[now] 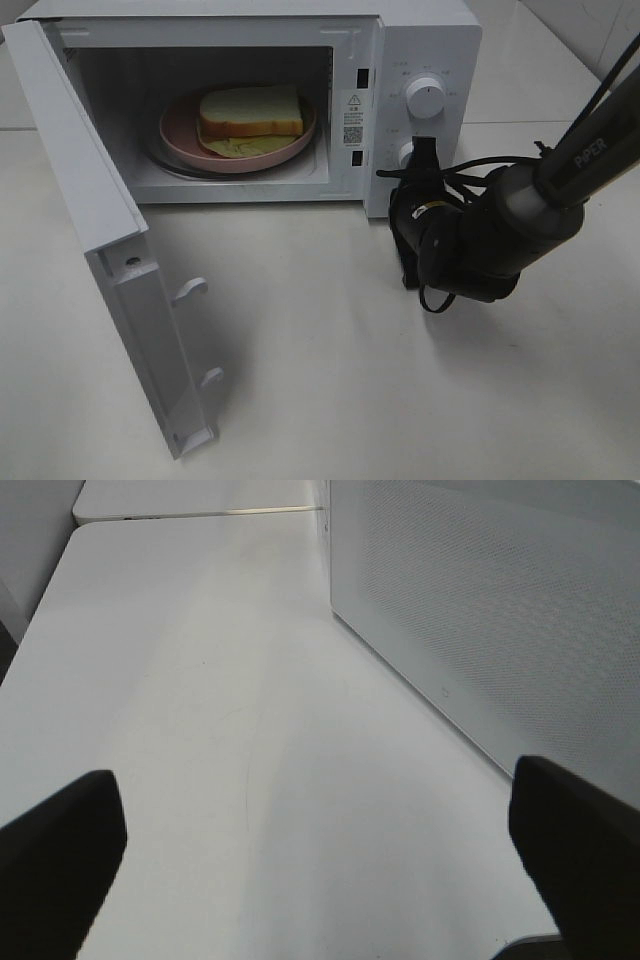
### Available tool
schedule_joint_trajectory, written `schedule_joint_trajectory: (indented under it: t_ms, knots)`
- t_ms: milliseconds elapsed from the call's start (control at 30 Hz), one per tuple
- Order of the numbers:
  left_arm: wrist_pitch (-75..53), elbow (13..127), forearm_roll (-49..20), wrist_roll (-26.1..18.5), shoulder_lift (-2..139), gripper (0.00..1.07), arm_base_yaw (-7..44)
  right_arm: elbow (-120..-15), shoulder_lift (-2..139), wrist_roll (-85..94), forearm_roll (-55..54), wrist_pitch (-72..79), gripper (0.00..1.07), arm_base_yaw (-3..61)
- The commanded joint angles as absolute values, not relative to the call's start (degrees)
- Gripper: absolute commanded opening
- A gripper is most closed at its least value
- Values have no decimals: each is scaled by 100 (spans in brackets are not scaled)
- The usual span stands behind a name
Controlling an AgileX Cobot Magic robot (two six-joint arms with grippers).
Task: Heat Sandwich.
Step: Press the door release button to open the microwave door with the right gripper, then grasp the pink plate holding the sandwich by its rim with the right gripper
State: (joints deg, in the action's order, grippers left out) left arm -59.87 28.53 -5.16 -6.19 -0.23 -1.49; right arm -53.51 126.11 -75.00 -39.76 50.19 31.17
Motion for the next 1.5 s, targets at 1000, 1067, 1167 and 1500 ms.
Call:
schedule_joint_trajectory:
  t_ms: [1000,1067,1167,1500]
  knots:
    - [-5896,2842,-544,-602,-178,100,-160,-4291,10365,-5243,-3323,1960,2,2865]
    - [-5896,2842,-544,-602,-178,100,-160,-4291,10176,-4790,-3323,1570,2,2865]
    - [-5896,2842,-544,-602,-178,100,-160,-4291,9941,-4079,-3323,945,2,2865]
    - [-5896,2842,-544,-602,-178,100,-160,-4354,9259,-1805,-3295,-991,4,2865]
